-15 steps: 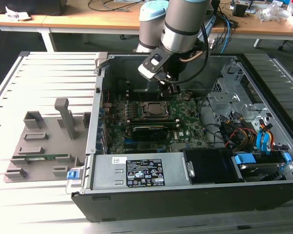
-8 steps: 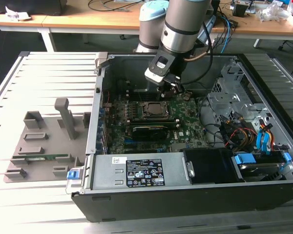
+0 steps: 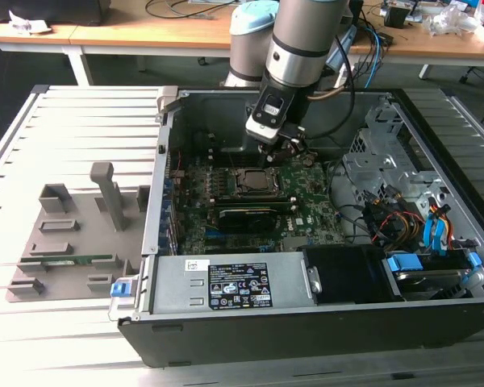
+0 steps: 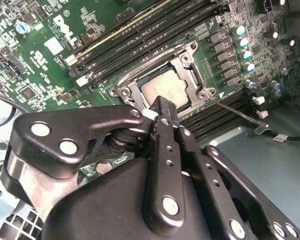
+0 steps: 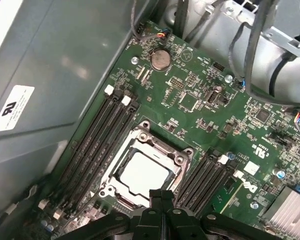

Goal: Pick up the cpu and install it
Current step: 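Install the first cpu locking lever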

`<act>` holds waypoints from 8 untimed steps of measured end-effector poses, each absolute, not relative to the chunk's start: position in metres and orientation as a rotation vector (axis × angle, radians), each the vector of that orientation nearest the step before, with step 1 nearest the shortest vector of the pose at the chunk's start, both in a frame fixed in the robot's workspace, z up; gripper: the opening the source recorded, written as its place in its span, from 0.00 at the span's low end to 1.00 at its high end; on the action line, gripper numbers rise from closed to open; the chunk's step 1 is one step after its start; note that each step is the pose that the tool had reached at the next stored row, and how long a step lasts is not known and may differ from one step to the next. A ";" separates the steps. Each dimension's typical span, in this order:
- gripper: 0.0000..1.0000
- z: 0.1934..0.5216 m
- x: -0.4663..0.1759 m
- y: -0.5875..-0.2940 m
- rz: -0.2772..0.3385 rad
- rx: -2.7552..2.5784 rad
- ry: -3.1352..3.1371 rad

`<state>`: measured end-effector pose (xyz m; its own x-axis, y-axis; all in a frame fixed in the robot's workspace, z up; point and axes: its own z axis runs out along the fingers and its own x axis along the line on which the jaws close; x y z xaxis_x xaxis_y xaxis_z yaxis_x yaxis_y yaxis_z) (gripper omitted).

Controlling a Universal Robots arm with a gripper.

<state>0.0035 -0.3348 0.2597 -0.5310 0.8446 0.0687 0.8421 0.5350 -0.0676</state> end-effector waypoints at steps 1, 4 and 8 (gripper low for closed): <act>0.11 0.260 0.003 -0.335 0.041 -1.455 -2.679; 0.11 0.260 0.003 -0.335 0.044 -1.389 -2.714; 0.11 0.260 0.003 -0.335 0.049 -1.291 -2.764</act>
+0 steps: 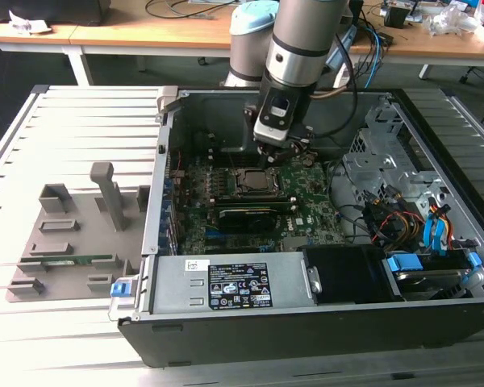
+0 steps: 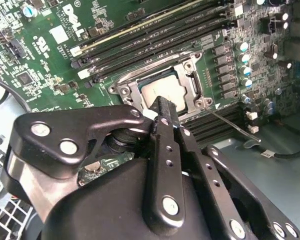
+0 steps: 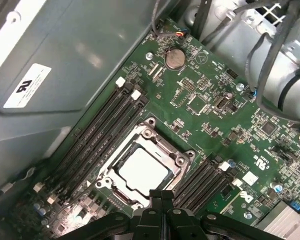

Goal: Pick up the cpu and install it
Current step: 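Install the first cpu locking lever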

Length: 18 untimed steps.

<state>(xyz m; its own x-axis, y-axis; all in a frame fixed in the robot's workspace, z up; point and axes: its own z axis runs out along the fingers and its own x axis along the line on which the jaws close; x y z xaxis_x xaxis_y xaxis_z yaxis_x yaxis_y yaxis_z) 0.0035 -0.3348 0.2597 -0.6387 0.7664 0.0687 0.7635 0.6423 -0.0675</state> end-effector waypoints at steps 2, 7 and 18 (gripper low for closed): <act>0.11 0.260 0.003 -0.335 0.052 -1.228 -2.793; 0.11 0.260 0.003 -0.335 0.056 -1.141 -2.831; 0.11 0.260 0.003 -0.335 0.070 -0.853 -2.934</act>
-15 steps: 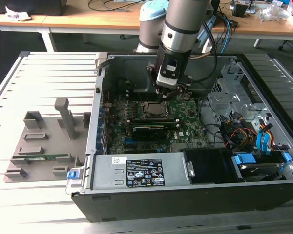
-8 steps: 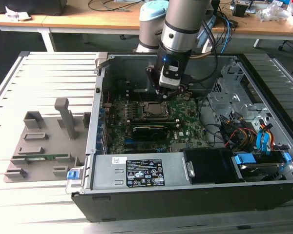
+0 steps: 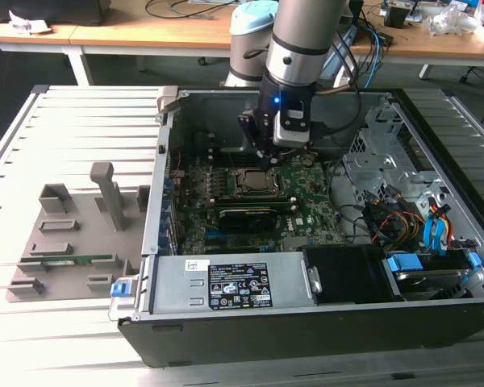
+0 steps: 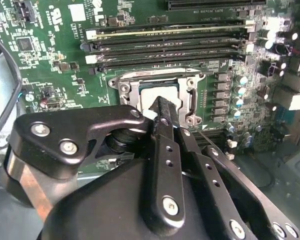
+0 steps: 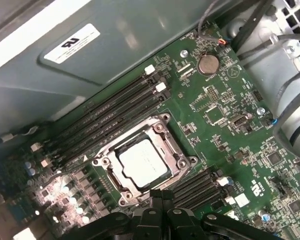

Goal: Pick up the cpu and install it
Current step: 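Install the first cpu locking lever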

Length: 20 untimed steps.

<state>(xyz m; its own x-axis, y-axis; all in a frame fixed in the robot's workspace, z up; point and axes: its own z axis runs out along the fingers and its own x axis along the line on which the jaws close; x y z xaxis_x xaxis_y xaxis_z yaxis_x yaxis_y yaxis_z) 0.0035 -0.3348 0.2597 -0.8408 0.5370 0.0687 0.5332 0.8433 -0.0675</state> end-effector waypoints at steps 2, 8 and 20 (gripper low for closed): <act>0.11 0.260 0.003 -0.335 0.072 -0.785 -2.954; 0.11 0.260 0.004 -0.335 0.058 -0.626 -2.991; 0.11 0.260 0.003 -0.335 0.033 -0.399 -3.030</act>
